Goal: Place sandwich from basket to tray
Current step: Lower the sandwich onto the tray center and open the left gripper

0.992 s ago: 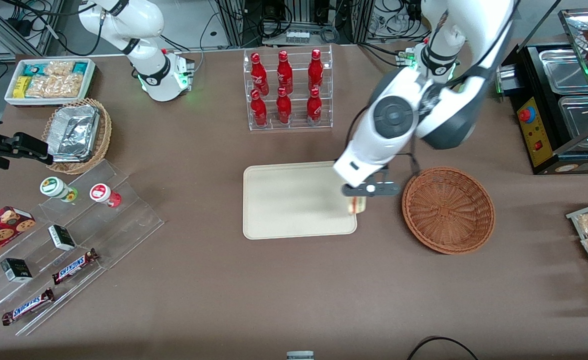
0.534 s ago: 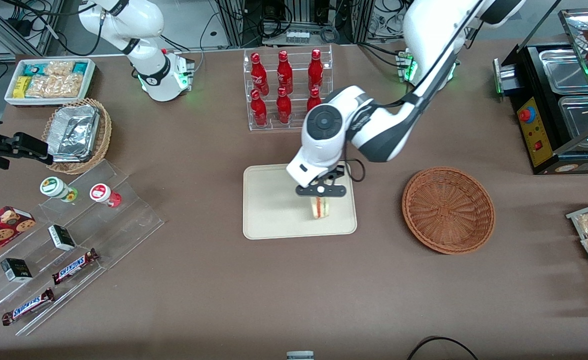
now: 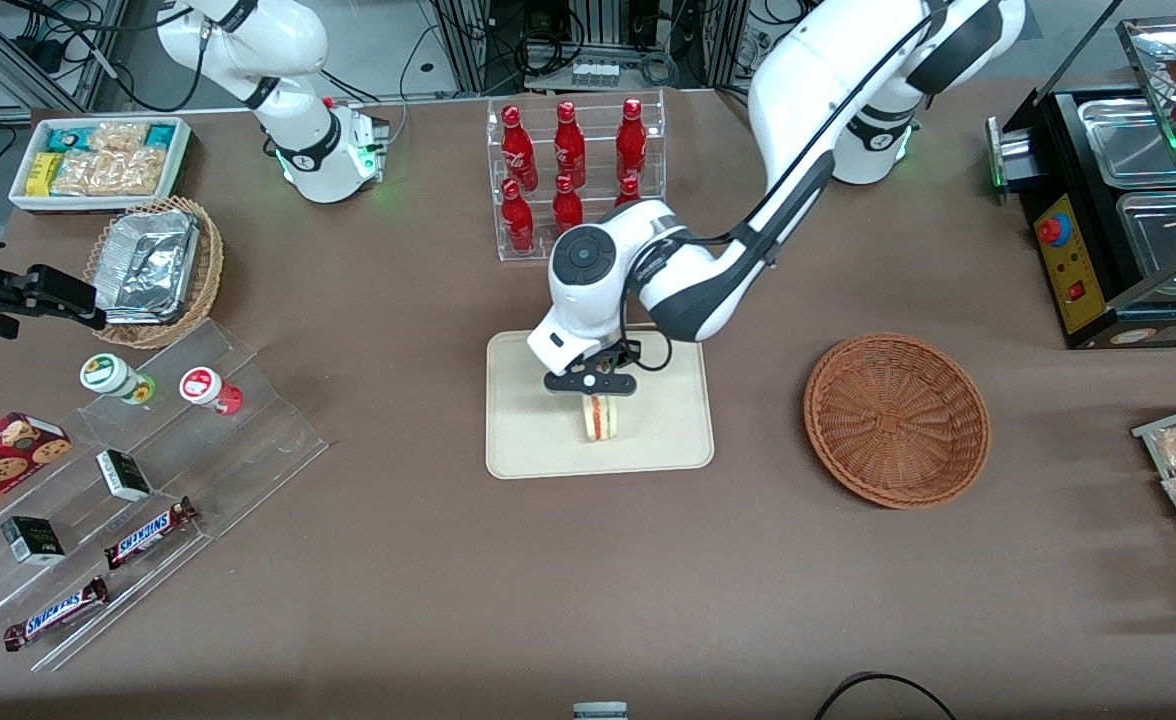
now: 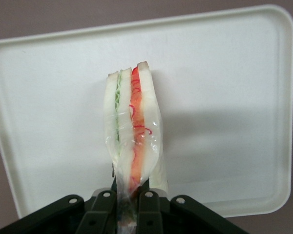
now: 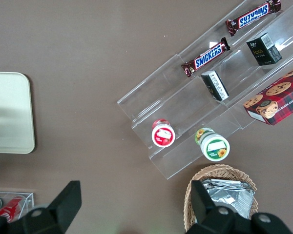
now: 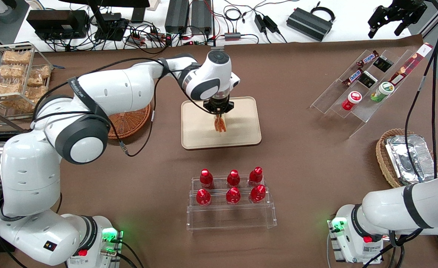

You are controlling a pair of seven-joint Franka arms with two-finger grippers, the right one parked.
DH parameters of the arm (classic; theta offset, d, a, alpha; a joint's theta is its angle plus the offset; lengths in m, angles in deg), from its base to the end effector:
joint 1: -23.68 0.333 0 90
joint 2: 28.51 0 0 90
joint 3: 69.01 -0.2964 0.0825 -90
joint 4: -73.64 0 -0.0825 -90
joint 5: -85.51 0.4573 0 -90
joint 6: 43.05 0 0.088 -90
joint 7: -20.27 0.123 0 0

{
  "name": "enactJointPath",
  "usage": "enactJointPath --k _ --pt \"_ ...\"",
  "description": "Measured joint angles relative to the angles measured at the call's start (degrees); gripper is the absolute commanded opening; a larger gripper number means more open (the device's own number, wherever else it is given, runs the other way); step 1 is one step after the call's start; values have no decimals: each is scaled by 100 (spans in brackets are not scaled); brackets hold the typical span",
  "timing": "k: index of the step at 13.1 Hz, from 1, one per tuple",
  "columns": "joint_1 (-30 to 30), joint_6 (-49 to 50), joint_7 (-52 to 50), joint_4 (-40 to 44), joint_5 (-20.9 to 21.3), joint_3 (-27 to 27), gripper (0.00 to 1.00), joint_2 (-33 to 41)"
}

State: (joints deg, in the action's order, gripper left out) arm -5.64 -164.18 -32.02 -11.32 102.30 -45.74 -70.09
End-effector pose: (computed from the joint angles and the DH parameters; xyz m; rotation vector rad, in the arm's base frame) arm 0.5021 -0.5693 0.1971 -3.1272 0.1150 0.0524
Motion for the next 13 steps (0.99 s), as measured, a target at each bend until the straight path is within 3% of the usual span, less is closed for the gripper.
enactJointPath --k 1,2,3,10,13 --pt "-35 -23 -1 3 22 -2 0 -84" --pt "-62 -37 -7 4 71 -2 43 -143" --pt "-81 -43 -12 5 109 -2 99 -172" --pt "-100 19 -17 179 248 -15 100 -141" --pt "-81 521 -176 380 248 -105 100 200"
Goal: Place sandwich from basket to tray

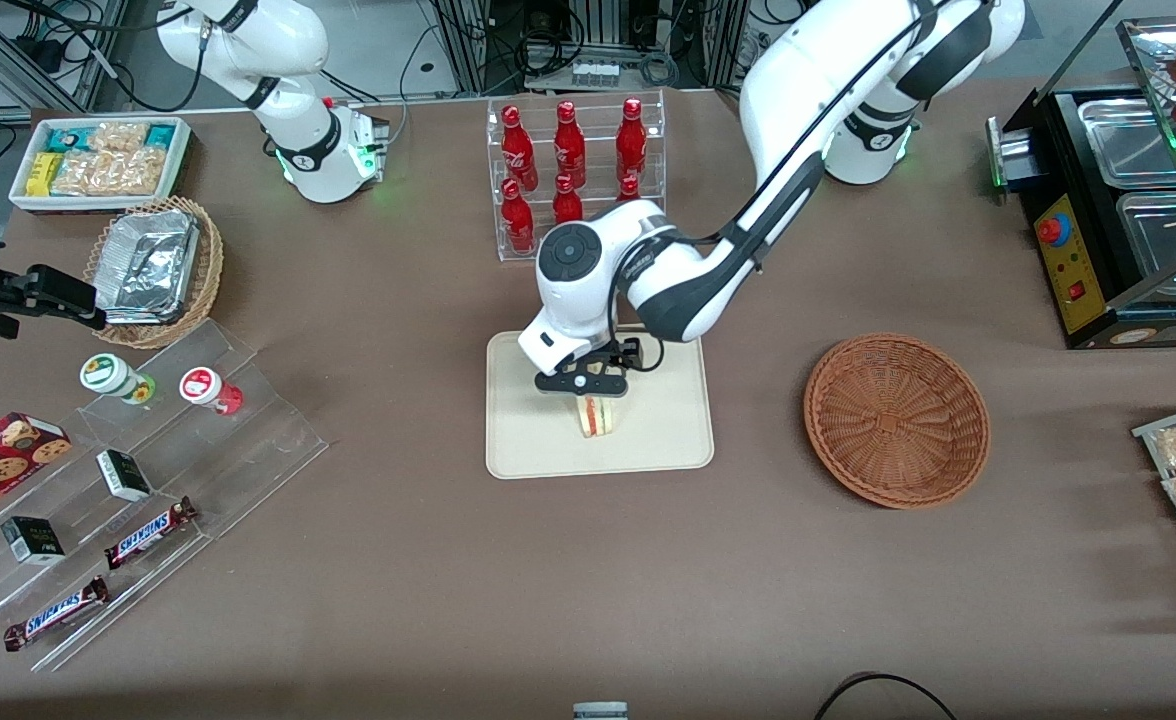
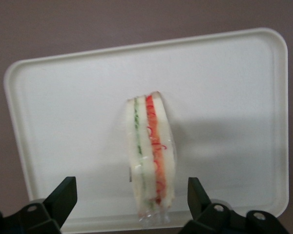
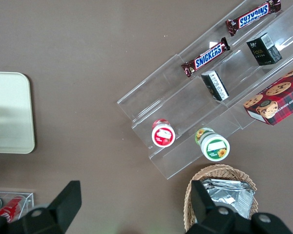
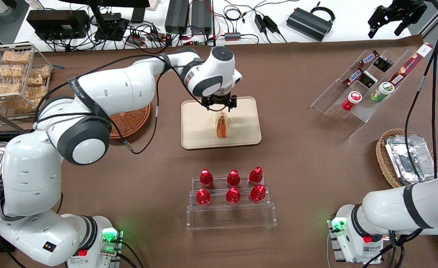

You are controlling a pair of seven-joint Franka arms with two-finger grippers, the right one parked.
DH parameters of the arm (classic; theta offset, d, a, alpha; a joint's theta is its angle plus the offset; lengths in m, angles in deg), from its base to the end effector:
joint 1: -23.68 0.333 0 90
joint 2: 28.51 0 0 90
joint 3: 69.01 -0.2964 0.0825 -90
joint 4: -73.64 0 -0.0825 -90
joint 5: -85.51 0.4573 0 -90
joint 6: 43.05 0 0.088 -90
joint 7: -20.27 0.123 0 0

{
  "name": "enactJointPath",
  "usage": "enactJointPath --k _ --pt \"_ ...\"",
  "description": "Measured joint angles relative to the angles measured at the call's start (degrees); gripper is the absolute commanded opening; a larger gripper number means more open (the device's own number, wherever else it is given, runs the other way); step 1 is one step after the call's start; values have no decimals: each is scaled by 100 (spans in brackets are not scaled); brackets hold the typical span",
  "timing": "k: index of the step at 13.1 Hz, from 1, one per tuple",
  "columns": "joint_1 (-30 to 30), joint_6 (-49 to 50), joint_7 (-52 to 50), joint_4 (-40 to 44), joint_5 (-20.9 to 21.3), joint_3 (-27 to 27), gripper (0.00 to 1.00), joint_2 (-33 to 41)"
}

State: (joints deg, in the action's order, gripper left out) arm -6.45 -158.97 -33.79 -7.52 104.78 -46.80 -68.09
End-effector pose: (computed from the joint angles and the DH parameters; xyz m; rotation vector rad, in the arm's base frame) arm 0.5218 -0.5673 0.2452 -3.0841 0.0697 -0.0410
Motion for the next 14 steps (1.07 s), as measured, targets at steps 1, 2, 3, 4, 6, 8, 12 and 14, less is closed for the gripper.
enactJointPath --k 1,2,3,4,6,8,12,14 --pt "15 208 -129 58 -1 -80 100 212" --pt "75 395 -221 89 -23 -147 100 445" --pt "203 596 -256 106 -98 -185 100 690" --pt "371 785 -256 110 -212 -197 100 925" --pt "731 1173 -251 112 -393 -210 100 1344" --pt "1072 1544 -128 110 -546 -218 100 1707" --pt "1849 2150 785 104 -923 -247 100 2318" --pt "2251 2500 1337 92 -1039 -255 100 2550"
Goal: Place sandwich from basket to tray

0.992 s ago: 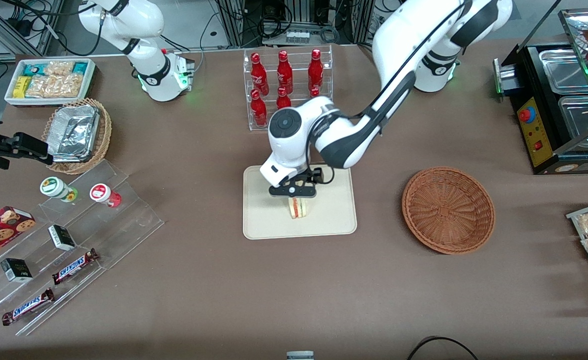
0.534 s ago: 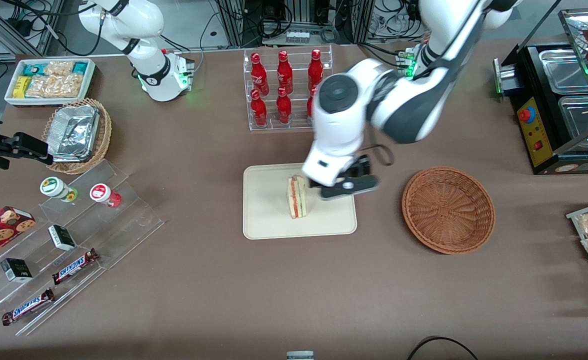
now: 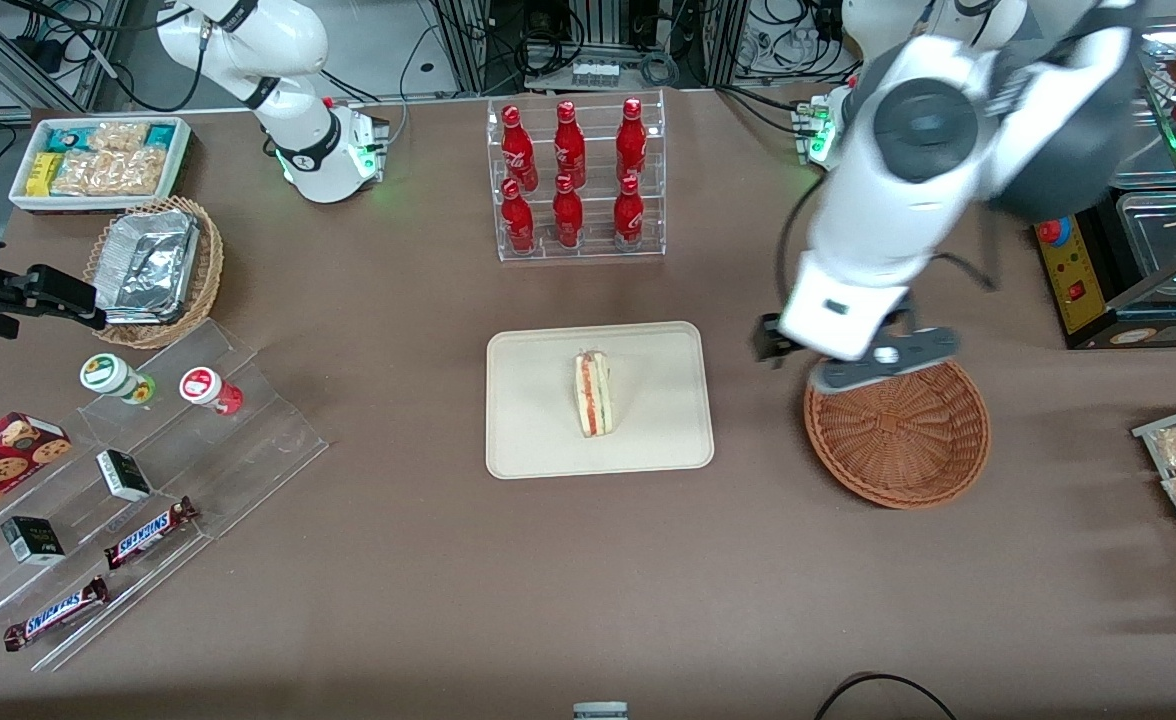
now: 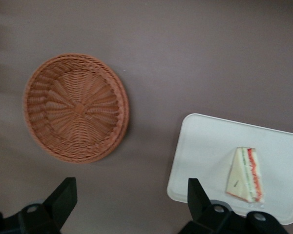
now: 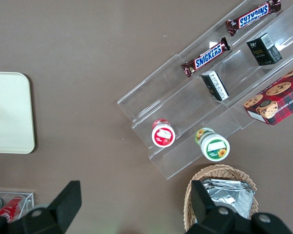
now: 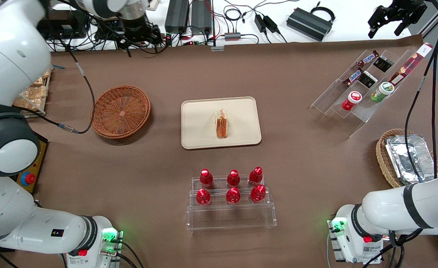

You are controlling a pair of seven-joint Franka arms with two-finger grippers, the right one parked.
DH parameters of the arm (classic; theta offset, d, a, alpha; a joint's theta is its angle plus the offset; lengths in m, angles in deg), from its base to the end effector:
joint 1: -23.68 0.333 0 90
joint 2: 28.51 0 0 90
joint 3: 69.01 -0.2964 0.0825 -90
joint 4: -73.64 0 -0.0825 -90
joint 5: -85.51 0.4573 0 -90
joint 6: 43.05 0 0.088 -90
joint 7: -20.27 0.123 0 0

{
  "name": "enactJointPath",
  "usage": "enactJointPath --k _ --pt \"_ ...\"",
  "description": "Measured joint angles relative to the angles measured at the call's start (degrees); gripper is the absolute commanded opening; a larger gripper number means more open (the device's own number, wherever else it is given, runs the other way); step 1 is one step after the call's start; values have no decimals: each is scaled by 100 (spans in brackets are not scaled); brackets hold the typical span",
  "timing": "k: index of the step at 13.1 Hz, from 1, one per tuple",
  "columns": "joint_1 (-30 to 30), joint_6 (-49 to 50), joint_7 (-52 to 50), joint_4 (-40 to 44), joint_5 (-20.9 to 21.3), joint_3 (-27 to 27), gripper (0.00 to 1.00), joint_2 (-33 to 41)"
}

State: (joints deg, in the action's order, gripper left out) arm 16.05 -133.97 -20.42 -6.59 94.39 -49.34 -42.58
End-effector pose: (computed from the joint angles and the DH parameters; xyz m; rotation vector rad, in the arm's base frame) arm 0.6339 -0.2804 0.5293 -3.0349 -0.3589 -0.0050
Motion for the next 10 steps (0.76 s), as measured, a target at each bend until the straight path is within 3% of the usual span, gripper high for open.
enactJointPath --k 10 --pt "1464 521 2260 -512 -500 -41 100 751"
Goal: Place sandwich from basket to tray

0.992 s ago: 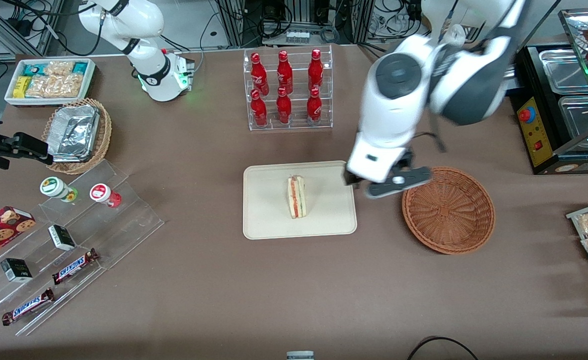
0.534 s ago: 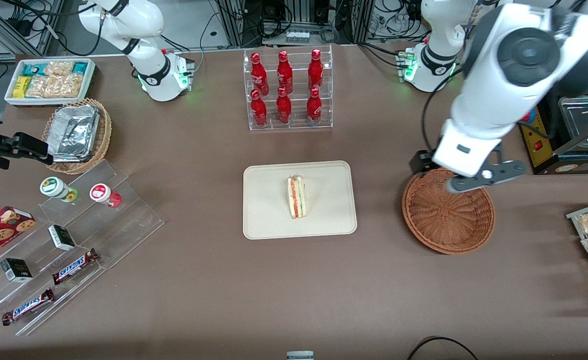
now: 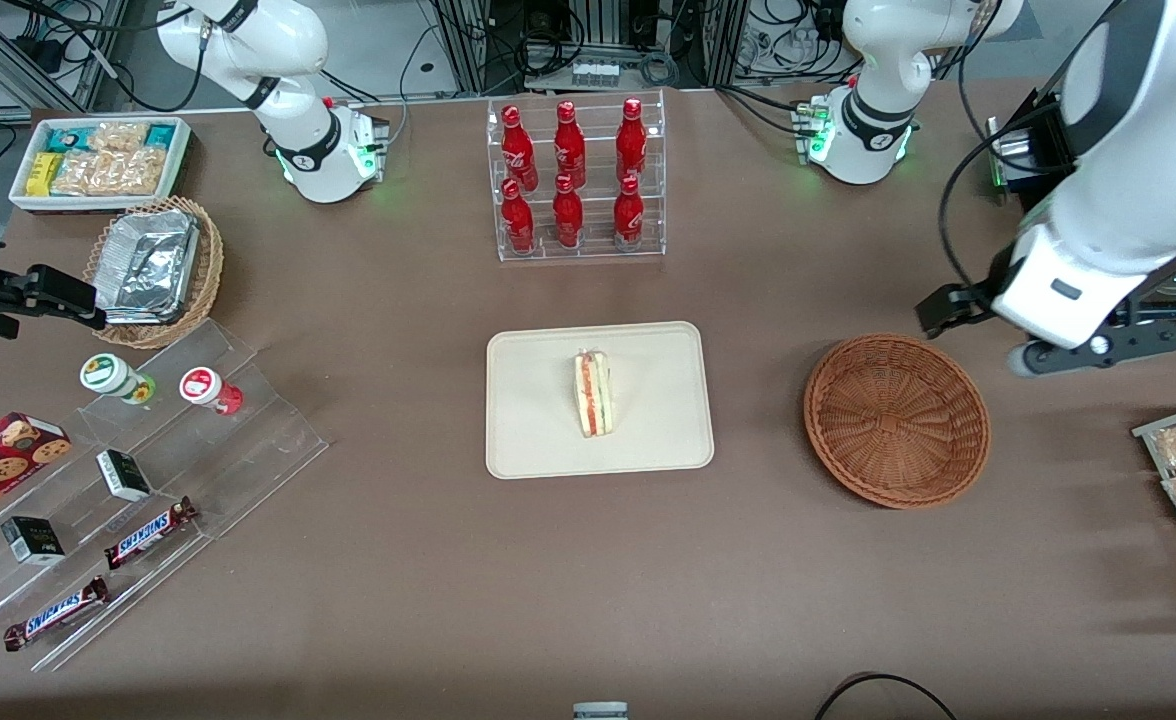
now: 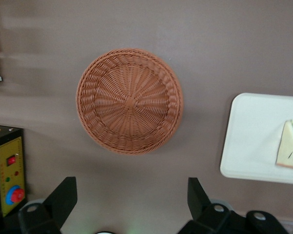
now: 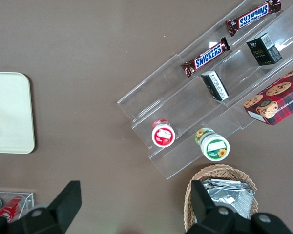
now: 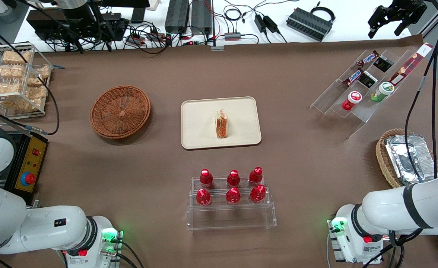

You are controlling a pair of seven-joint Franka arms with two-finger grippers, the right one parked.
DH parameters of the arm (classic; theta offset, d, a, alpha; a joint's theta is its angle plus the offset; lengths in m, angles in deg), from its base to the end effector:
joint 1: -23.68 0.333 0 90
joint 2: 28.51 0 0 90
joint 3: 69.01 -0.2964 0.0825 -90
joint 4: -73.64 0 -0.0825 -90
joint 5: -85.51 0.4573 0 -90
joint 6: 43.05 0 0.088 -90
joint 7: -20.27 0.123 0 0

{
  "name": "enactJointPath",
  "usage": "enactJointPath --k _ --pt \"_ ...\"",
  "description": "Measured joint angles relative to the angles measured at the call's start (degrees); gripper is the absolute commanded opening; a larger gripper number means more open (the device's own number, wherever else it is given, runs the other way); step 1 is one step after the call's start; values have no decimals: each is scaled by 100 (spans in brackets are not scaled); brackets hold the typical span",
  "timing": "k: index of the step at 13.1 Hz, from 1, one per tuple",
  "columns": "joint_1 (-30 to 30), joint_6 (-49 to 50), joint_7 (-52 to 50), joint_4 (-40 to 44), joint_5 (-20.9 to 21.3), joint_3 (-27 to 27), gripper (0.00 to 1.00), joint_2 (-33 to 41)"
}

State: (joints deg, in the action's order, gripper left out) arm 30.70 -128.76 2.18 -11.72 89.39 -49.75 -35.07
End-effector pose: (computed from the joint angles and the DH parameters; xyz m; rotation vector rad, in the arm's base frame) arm 0.6376 -0.1193 0.5573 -3.0787 -0.1600 0.1398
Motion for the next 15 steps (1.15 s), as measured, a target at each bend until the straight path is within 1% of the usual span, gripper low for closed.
enactJointPath --k 3,5,7,9,12,15 --pt "30 31 769 -386 -299 -534 100 443" --pt "-50 44 1062 -561 -375 -830 100 675" --pt "-451 116 1306 -615 -386 -1229 100 774" --pt "-852 119 1344 -617 -386 -1585 100 799" --pt "-927 96 1360 -559 -386 -1675 100 810" --pt "-927 90 1399 -312 -386 -1682 100 774"
